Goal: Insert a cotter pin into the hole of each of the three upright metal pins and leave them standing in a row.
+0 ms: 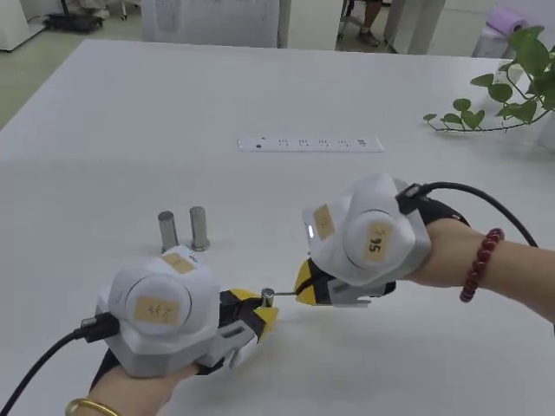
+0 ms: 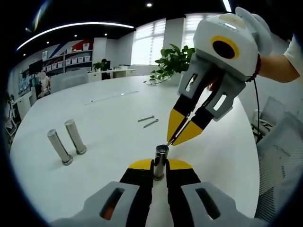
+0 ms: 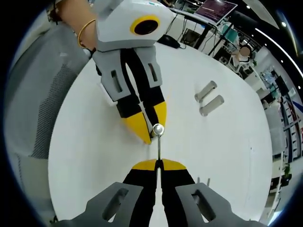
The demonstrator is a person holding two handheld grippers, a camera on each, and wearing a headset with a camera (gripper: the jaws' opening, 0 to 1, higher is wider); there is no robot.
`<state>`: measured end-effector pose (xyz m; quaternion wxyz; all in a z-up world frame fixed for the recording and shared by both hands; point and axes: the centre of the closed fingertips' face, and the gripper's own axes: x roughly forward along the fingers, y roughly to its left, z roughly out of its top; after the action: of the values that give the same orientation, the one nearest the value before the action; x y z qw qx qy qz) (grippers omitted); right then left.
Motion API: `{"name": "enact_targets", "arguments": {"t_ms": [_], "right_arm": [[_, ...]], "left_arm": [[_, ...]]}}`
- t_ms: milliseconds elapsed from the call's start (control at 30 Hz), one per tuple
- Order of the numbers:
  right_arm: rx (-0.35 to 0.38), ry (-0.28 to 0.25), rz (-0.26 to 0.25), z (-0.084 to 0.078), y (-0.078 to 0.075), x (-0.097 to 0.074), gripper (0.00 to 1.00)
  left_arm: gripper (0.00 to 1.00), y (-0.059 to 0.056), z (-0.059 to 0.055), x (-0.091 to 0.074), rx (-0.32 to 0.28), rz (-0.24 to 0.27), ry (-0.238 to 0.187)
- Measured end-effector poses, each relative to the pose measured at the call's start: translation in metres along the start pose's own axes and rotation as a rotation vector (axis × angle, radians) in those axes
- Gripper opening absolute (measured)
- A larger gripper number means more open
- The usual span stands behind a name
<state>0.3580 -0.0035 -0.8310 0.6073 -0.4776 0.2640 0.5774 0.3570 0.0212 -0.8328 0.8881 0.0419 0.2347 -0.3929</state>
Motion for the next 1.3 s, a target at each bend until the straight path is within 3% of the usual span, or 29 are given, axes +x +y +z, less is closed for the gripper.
{"name": "enact_targets", "arguments": {"t_ms": [967,1300], "right_arm": [[-0.019,0.002,0.003,0.0057,0.0015,-0.0008,0.03],[-0.088,0.033,-0.016,0.0083,0.0014,-0.0026,0.03]], "left_arm": [[0.08,0.0004,-0.0021,0.0016,-0.004,0.001,0.002],[0.08,0.0004,-0.0023,0.0018,-0.007,0.001,-0.001]]}}
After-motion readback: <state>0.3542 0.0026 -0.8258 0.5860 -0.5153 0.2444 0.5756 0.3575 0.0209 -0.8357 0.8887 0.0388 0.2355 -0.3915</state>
